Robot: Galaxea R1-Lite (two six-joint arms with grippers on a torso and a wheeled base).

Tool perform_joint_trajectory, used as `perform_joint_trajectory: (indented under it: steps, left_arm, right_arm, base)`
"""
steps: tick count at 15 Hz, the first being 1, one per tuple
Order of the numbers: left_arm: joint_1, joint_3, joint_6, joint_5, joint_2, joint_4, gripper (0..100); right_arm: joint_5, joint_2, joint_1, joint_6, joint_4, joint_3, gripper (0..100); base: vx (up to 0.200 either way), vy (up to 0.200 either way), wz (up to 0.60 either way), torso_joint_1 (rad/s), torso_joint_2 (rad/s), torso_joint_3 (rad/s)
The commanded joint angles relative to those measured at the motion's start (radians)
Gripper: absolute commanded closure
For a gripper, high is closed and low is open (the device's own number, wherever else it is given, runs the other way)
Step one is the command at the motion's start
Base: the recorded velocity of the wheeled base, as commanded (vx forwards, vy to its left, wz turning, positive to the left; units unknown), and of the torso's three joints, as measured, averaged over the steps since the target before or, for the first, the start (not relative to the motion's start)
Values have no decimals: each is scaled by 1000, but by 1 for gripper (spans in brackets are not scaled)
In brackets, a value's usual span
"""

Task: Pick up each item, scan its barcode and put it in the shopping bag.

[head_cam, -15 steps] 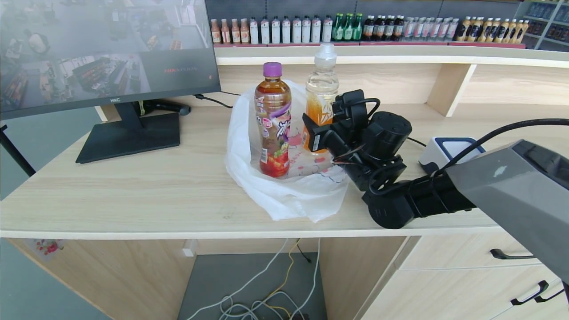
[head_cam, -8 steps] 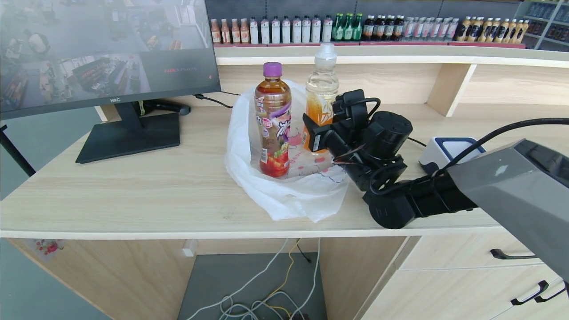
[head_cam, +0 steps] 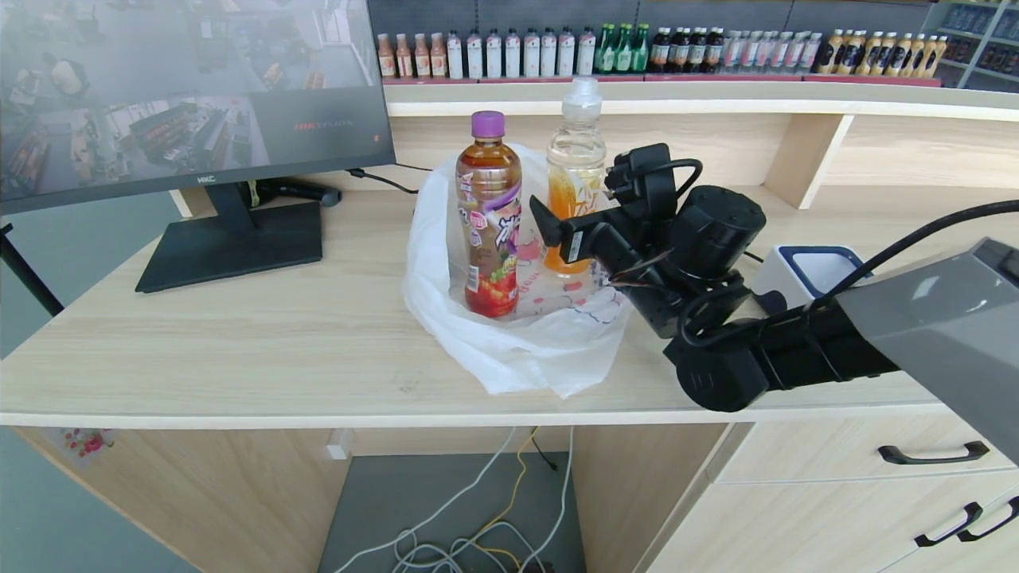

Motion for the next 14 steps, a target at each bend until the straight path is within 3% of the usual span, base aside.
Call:
perform_joint_trajectory:
  steps: [1, 7, 9, 11, 14]
  left_arm:
    - [0, 0, 0, 1, 0, 0, 0]
    - [0, 0, 0, -1, 0, 0, 0]
    - [0, 0, 25, -1, 0, 2, 0]
    - [0, 0, 23, -1, 0, 2, 0]
    - [0, 0, 17, -1, 0, 2, 0]
  right_arm:
    - [-1, -53, 5, -1, -1, 25, 0]
    - [-11, -270, 39, -4, -30, 291, 0]
    - [-41, -337, 85, -1, -135, 446, 0]
    - [-130, -379, 134, 40, -279, 611, 0]
    - [-133, -396, 140, 42, -383, 699, 0]
  base:
    - [0, 0, 0, 0, 0, 0]
    - [0, 0, 0, 0, 0, 0]
    - [0, 0, 0, 0, 0, 0]
    - [0, 0, 0, 0, 0, 0]
    - [0, 0, 0, 0, 0, 0]
